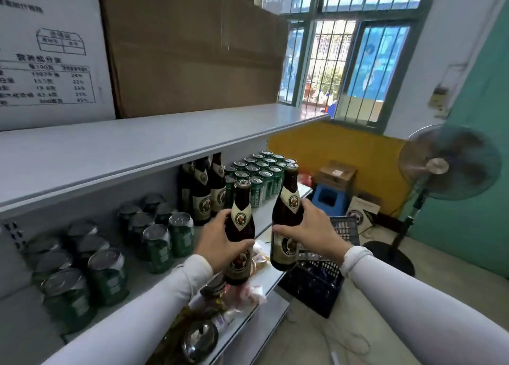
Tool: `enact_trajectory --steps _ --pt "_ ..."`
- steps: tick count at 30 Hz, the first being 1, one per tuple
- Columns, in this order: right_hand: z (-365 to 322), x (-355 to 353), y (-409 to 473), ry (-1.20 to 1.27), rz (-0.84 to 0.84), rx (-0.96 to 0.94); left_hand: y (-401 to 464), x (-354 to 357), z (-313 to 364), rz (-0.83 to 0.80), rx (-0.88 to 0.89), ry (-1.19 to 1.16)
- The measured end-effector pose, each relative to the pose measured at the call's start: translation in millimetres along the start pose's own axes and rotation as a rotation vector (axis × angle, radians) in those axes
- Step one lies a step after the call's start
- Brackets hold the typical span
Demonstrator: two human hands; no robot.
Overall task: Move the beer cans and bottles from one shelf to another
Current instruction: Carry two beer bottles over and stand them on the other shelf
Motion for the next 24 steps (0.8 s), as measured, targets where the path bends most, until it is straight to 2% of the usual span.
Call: enact_trajectory --steps 5,10,18,24 --pt "22 27 45 0.089 -0.033 -0.059 33 3 -10 0.089 -0.083 0.026" --pt "47 62 87 0.130 -0.139 -0.159 55 13 -29 0.175 -0.217 0.051" --pt "68 109 154 0.277 -0.325 -0.350 77 25 -35 0.433 -0.405 0.062" --pt "77 133 171 0.325 -0.380 -0.411 75 33 -39 0.576 -0.527 0.087"
Point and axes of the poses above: each hand's wrist, its own y-axis towards the middle knuckle, its own x-axis out of the palm, z = x × y, the point moved 8 cm from there along y, towards the middle knuckle, and after that the axes turned 15 degrees about -x, right-handed, at the moved point
